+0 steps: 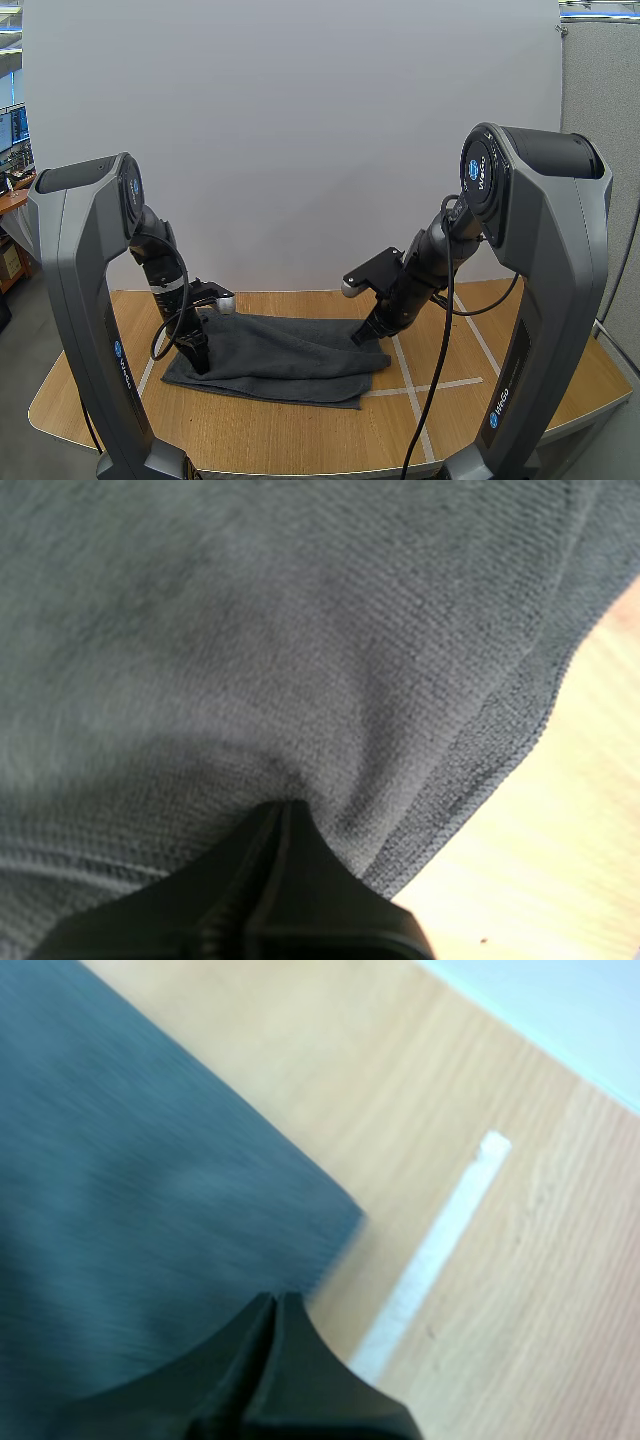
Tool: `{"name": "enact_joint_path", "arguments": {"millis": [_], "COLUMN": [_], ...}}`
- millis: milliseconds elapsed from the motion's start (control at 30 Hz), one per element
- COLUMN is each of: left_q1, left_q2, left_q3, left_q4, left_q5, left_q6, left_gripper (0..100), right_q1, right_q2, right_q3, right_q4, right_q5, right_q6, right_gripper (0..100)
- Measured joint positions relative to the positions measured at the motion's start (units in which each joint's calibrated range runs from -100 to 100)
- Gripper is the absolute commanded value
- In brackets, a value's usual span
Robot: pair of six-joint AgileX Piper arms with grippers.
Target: Fold the towel
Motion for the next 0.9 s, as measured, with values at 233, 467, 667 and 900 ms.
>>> {"name": "enact_joint_path", "arguments": {"millis": [233,467,667,900], "left_q1": [-3.04,-6.11,-6.03,-0.75], "left_q2": [0.12,0.48,0.48,0.48], "left_q3": [0.66,0.66,0.66,0.66], "left_q4": [-4.18,-6.65,-2.61,-0.70], "left_q5": [0.00,0.00,0.00,0.00], "left_q6": [0.00,-1.14,-4.68,-5.15], "left_gripper": [0,0,0,0], "right_q1": [0.00,0.00,0.00,0.00], "right_q2": [-14.16,-20.31,-20.39,-20.47], "right_q3": [-0.14,-0.14,-0.14,3.97], "right_q4": [1.33,1.33,1.33,3.16], "right_q5": [19.28,32.83,41.74,42.53], "right_q6": [0.00,0.43,0.90,-1.67], "right_gripper": [0,0,0,0]}}
